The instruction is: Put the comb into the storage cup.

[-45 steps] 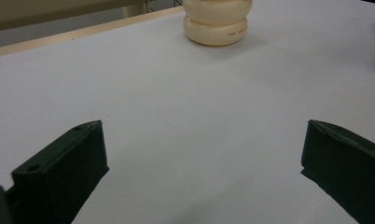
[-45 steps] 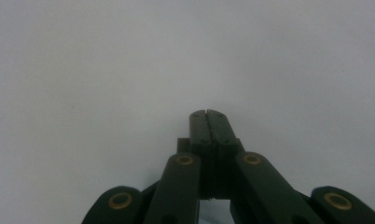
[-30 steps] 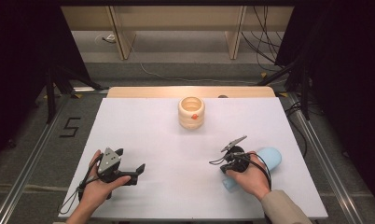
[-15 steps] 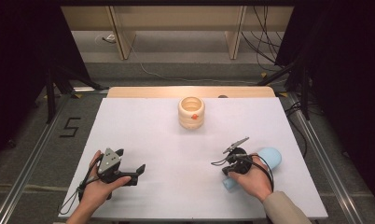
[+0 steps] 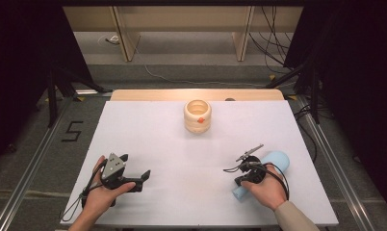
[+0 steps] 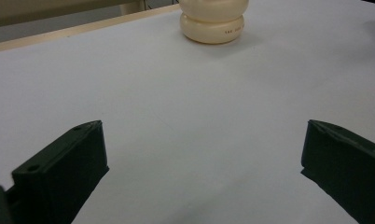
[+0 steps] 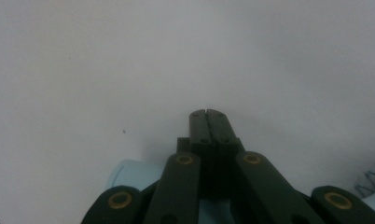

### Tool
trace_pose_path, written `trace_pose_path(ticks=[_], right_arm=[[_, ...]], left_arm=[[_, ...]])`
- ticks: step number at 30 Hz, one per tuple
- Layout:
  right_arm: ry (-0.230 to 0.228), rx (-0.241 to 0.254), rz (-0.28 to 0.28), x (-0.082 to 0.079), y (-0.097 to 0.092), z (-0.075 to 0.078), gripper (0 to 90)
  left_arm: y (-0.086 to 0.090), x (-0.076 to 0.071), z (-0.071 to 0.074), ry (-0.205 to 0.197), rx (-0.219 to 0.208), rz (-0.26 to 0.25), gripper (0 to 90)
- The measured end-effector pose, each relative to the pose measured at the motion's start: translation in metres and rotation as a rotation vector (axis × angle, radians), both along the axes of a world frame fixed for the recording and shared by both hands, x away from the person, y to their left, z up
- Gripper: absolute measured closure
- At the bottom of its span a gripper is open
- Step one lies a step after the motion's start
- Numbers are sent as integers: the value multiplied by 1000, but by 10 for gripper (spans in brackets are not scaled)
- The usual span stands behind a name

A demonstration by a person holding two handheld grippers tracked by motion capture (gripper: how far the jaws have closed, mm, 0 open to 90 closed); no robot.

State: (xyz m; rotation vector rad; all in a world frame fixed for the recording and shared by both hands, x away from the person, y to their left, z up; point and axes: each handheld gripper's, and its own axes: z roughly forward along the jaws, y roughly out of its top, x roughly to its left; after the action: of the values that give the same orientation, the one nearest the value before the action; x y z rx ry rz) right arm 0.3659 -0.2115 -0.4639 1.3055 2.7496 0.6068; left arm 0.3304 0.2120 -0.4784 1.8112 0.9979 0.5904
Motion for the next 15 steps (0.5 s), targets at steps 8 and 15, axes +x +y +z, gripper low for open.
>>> trace_pose_path(ticks=[8, 15], right_arm=[[40, -29, -20, -7, -12, 3, 900], [67, -44, -49, -14, -28, 4, 900]], left_arm=[[0, 0, -1, 12, 1, 9, 0], [-1, 0, -1, 13, 0, 10, 0]])
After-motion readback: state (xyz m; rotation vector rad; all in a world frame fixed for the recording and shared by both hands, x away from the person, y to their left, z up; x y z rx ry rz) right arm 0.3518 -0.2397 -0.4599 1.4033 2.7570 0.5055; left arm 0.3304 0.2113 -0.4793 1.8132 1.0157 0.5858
